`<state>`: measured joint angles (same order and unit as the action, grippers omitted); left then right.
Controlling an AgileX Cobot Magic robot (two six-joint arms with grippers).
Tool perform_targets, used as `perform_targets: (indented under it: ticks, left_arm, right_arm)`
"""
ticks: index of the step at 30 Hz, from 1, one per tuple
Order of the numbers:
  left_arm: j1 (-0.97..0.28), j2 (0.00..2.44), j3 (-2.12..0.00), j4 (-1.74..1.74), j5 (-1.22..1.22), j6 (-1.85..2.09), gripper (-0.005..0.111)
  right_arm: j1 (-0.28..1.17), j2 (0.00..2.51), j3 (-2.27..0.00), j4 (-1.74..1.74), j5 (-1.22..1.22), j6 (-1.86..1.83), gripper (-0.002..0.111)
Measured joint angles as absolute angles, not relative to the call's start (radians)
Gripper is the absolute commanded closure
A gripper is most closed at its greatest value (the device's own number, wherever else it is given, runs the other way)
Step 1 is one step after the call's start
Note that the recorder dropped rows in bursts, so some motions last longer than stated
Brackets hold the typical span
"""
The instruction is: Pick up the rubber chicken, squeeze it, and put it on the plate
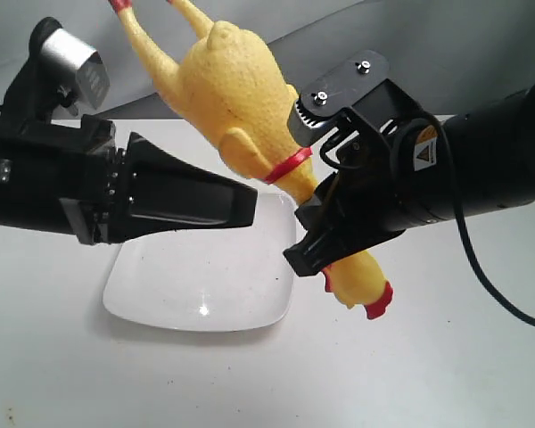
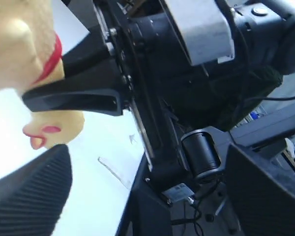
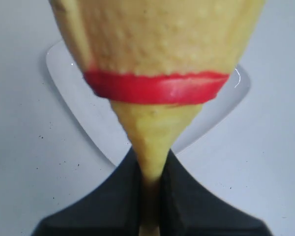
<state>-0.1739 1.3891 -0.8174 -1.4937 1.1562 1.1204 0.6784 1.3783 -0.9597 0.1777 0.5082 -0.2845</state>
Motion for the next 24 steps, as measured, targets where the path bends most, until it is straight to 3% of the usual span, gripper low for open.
perform_targets:
  ticks: [8, 18, 21, 24]
  left_arm:
    - [-0.174, 1.389, -0.817, -1.539, 0.929, 1.125, 0.013]
    - [-0.174, 1.391, -0.817, -1.659, 0.853, 1.151, 0.012]
    - [-0.174, 1.403, -0.817, -1.71, 0.866, 1.19, 0.018]
    - [-0.174, 1.424, -0.817, -1.722, 0.875, 1.211, 0.044]
  right_arm:
    - [0.678, 1.378, -0.96, 0.176, 0.534, -0.284, 0.108]
    - [0.678, 1.378, -0.96, 0.181, 0.536, -0.287, 0.108]
    - [0.678, 1.378, -0.96, 0.214, 0.536, -0.316, 0.108]
    - [0.678, 1.378, -0.96, 0.23, 0.536, -0.329, 0.108]
